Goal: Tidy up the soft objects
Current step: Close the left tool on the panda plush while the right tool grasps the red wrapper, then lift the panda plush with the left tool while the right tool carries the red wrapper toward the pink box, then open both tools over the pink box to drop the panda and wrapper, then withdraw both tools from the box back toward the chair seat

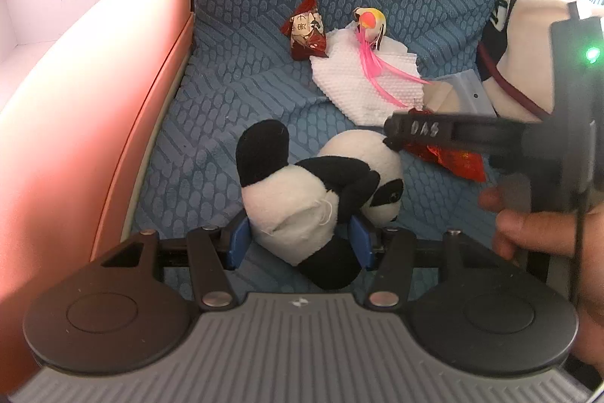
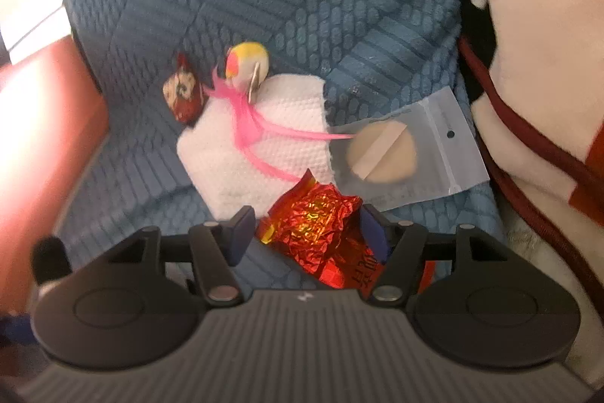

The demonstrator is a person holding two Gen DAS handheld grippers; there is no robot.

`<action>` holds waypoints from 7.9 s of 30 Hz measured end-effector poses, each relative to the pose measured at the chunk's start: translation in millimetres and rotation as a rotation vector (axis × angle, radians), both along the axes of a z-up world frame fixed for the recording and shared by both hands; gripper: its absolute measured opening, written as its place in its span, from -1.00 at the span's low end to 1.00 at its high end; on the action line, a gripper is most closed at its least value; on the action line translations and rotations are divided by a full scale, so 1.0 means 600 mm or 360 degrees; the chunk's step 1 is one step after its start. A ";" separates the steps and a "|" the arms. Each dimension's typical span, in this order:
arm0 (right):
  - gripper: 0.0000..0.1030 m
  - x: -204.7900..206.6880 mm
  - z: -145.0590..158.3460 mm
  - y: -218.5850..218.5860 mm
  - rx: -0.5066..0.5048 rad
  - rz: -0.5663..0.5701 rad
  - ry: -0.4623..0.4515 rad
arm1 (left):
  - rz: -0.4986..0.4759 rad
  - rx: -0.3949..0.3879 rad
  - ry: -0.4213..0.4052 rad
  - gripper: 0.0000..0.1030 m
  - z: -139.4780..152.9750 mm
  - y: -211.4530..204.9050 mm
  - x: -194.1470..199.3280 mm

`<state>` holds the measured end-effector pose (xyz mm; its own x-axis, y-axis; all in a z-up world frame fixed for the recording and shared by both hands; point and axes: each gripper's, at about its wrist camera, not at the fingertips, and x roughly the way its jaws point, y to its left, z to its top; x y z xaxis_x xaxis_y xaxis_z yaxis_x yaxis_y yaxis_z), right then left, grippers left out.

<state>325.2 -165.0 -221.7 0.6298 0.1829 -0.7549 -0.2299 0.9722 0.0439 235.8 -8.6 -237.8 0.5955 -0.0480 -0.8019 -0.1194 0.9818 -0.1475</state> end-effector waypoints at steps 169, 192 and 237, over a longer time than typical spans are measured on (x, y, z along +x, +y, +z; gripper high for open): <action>0.41 -0.330 0.349 0.072 0.0281 0.0174 -0.0385 | 0.0119 -0.0007 -0.0318 0.47 0.323 0.188 -0.242; 0.41 -0.386 0.303 -0.080 0.0224 -0.0056 -0.0396 | -0.0078 -0.0029 -0.0326 0.47 0.284 0.037 -0.260; 0.41 -0.248 0.134 -0.088 0.0189 -0.0118 -0.0374 | -0.0272 0.0051 -0.0186 0.47 0.129 -0.024 0.012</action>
